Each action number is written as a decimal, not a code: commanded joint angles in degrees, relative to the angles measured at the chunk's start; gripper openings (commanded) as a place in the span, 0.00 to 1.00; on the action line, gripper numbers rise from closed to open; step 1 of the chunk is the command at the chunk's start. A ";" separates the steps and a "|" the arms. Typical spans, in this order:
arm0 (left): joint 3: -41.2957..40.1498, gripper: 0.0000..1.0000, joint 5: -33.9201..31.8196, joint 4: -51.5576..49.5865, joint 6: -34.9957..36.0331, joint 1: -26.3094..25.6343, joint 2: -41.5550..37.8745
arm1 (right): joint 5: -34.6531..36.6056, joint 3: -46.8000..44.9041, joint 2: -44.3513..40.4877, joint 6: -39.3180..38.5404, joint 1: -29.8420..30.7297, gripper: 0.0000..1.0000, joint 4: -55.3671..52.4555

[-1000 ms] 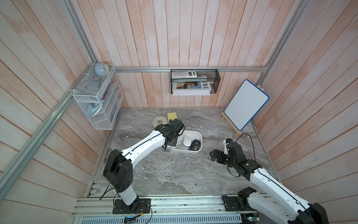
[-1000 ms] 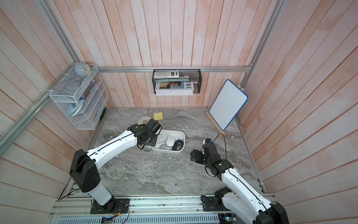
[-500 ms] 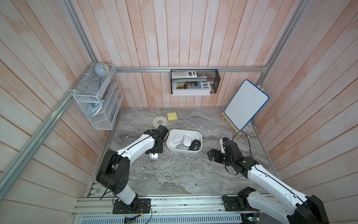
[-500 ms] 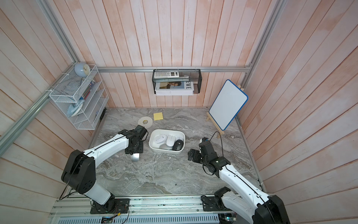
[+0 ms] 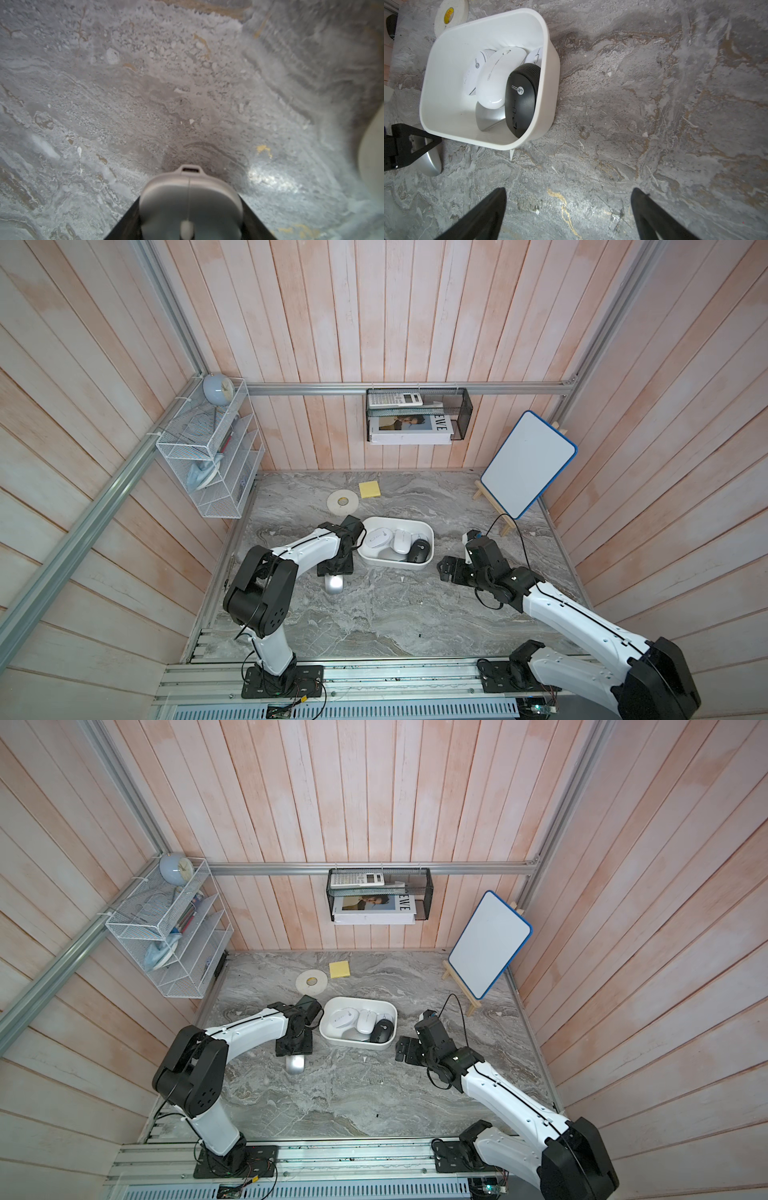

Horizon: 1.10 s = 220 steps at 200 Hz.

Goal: Take out the mouse from the storage box
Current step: Place the mouse at the center of the board, then pick up the mouse from the storage box.

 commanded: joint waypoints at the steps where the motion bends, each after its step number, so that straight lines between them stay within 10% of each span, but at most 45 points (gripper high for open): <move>1: -0.92 0.66 0.66 2.34 -1.05 0.18 0.79 | 1.98 1.99 0.86 0.85 0.93 0.98 -1.31; 59: -2.82 0.85 -3.03 2.10 -1.60 0.08 -5.25 | 3.76 4.06 2.44 0.96 2.15 0.98 -2.17; 111: -16.52 0.91 -3.54 14.66 -1.57 -0.39 -30.90 | 6.24 13.85 8.87 -0.47 3.72 0.97 -7.13; 220: -33.67 0.95 -5.41 26.61 -0.74 -0.42 -51.62 | 6.59 51.26 44.38 -1.88 7.98 0.95 -25.60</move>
